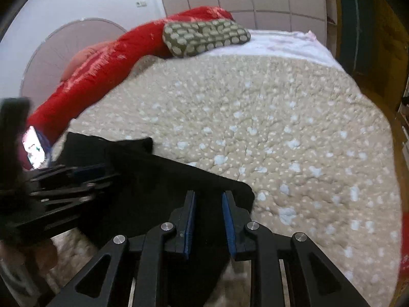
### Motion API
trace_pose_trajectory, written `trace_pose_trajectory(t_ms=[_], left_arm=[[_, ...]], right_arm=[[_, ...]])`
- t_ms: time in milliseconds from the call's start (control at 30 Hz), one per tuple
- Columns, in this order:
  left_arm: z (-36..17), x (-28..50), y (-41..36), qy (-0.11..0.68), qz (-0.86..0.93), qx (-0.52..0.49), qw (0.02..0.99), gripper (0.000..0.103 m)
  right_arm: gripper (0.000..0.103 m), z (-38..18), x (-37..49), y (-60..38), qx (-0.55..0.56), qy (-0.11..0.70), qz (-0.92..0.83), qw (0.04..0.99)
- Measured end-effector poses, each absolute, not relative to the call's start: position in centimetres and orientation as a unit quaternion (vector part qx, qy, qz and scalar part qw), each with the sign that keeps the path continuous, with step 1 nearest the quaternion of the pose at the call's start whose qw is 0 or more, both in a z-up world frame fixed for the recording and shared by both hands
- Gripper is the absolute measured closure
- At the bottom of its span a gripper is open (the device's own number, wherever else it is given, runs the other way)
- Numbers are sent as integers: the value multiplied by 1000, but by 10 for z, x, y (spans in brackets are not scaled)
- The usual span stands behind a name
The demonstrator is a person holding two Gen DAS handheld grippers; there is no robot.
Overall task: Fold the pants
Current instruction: 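Lower the pants edge with the left gripper while the right gripper holds the other end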
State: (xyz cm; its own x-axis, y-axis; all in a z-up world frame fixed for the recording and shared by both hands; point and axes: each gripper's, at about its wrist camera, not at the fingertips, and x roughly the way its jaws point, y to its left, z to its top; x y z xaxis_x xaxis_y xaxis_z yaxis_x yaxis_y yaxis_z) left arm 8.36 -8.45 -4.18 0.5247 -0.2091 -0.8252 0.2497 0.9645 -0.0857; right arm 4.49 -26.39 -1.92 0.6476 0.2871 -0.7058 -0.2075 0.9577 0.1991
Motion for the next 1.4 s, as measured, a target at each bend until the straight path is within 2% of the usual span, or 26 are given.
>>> trace_pose_trajectory(t_ms=[133,233,433,667,1033,1300,1400], left_arm=[[-43,80,-79,470,-131,4,873,61],[-45,75,-77,463,-129,-6,877,57],[-37,65,-62,466,-111,-13,877,57],[-30,49,-20,465,-66,-38,882,57],[-25,28,32,451,-5,-54,891,57],[-32,31,48,455,13,-71,888,57],[-33,30,49,456,12,-75,887,57]], right_arm=[[82,-16,1,-254,39,388,155,908],[82,-44,-9,-241,12,409,147,900],[81,-10,-14,-245,44,387,144,910],[80,-3,2,-213,29,365,155,918],[80,-32,55,-125,-18,380,191,905],[80,-14,41,-137,-6,364,191,912],[79,-34,50,-133,-7,396,194,898]])
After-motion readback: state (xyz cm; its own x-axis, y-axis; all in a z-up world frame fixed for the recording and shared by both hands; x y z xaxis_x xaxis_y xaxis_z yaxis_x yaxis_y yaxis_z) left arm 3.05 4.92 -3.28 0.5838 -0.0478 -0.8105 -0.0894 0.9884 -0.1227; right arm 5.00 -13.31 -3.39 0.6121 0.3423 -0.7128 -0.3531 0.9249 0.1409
